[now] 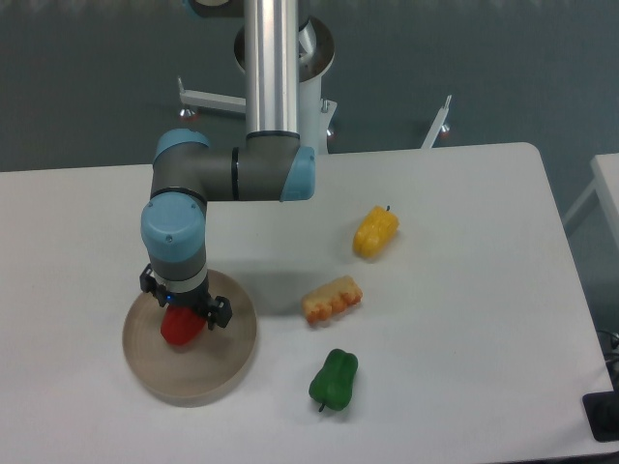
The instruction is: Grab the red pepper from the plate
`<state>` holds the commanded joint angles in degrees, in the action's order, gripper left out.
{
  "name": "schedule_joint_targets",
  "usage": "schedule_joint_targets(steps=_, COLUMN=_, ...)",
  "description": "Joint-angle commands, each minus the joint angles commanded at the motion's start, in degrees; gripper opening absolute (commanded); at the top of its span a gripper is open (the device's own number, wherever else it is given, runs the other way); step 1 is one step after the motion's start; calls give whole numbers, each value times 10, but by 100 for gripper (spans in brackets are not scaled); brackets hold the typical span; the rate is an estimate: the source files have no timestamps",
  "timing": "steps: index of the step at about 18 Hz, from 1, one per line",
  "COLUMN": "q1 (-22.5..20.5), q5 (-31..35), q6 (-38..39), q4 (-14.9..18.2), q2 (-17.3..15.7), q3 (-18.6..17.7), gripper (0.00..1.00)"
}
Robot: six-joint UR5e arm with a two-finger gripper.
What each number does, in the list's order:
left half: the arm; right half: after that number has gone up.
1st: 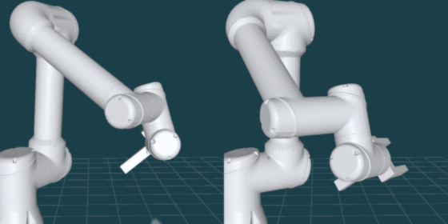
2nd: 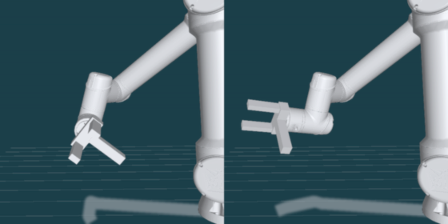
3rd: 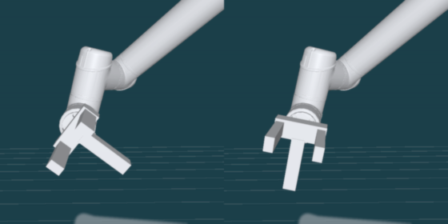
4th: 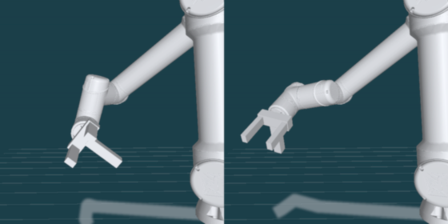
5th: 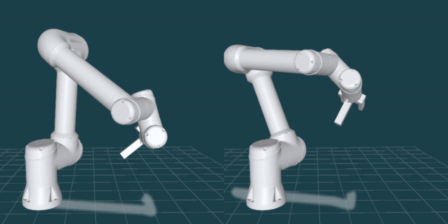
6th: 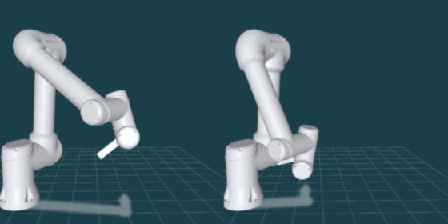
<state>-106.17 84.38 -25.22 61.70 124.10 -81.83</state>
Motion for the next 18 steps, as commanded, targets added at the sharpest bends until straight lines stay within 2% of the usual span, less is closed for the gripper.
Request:
schedule_joint_targets(steps=2, q1=0, q5=0, q6=-4, q4=0, q2=-1, q3=0, gripper=67)
schedule_joint_targets(steps=7, q1=-1, q5=-3, q6=-7, q4=0, q2=-9, q3=0, gripper=51)
schedule_joint_targets(steps=11, q1=-2, q5=-4, q6=-9, q4=1, q2=-16, q3=5, gripper=47)
schedule_joint_targets(steps=13, q1=-10, q5=-4, q6=-36, q4=3, q2=-32, q3=11, gripper=47)
schedule_joint_targets(steps=18, q1=-107, q5=3, q6=-162, q4=15, q2=-71, q3=17, gripper=47)
